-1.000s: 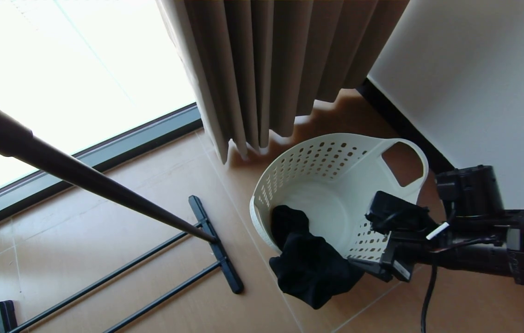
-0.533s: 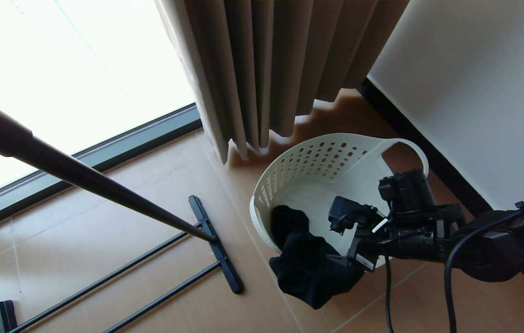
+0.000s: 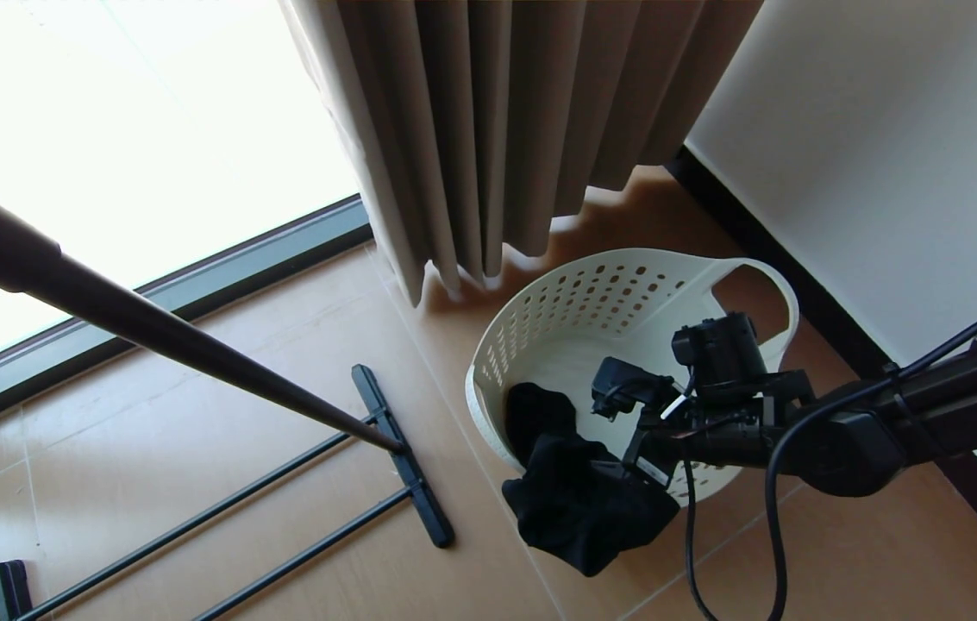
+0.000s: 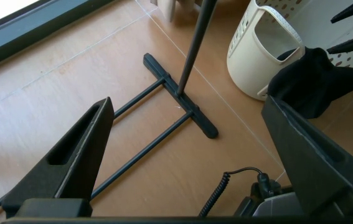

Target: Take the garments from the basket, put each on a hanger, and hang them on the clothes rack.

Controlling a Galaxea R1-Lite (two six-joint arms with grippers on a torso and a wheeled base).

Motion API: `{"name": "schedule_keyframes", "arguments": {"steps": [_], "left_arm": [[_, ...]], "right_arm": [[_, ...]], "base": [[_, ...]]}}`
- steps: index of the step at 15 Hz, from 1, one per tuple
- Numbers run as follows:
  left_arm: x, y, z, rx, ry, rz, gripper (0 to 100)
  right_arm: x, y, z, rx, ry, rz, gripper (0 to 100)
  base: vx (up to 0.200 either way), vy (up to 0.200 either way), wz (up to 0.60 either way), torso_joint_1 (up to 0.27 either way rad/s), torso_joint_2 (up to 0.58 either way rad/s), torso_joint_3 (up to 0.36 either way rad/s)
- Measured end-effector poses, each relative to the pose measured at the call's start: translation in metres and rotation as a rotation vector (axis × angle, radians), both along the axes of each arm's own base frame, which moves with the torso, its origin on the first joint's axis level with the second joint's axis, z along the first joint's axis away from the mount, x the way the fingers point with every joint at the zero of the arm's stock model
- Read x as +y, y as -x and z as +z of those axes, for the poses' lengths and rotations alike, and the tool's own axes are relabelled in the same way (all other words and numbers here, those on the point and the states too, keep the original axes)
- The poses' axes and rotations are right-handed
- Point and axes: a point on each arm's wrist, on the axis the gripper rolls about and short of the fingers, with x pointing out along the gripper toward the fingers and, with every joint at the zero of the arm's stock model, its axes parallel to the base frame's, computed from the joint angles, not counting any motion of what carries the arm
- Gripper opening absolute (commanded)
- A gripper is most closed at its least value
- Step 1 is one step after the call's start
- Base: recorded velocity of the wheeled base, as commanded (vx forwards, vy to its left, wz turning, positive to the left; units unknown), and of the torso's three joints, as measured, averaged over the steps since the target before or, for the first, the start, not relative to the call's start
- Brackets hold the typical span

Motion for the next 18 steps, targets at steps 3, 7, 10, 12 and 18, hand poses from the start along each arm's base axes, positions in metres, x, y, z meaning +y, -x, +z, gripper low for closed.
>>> {"name": "schedule_keyframes", "arguments": {"steps": [3, 7, 10, 12, 18], "left_arm": [[0.0, 0.0, 0.0, 0.0, 0.0, 0.0, 100], [0.0, 0.0, 0.0, 0.0, 0.0, 0.0, 100], [0.0, 0.0, 0.0, 0.0, 0.0, 0.0, 100], [0.0, 0.0, 0.0, 0.001, 0.0, 0.0, 100], [0.0, 0.0, 0.0, 0.001, 0.0, 0.0, 100]], "right_arm": [[0.001, -0.002, -0.005, 0.011, 0.003, -0.001, 100], [0.003, -0.007, -0.012, 0.017, 0.025, -0.028, 100], [0.004, -0.009, -0.015, 0.018, 0.026, -0.029, 100], [0.004, -0.01, -0.017, 0.019, 0.027, -0.029, 100], [0.008, -0.017, -0.023, 0.0, 0.016, -0.03, 100]], "base": [[0.0, 0.0, 0.0, 0.0, 0.0, 0.0], [0.0, 0.0, 0.0, 0.0, 0.0, 0.0], [0.0, 0.0, 0.0, 0.0, 0.0, 0.0], [0.0, 0.0, 0.0, 0.0, 0.0, 0.0], [0.0, 0.0, 0.0, 0.0, 0.0, 0.0]]}}
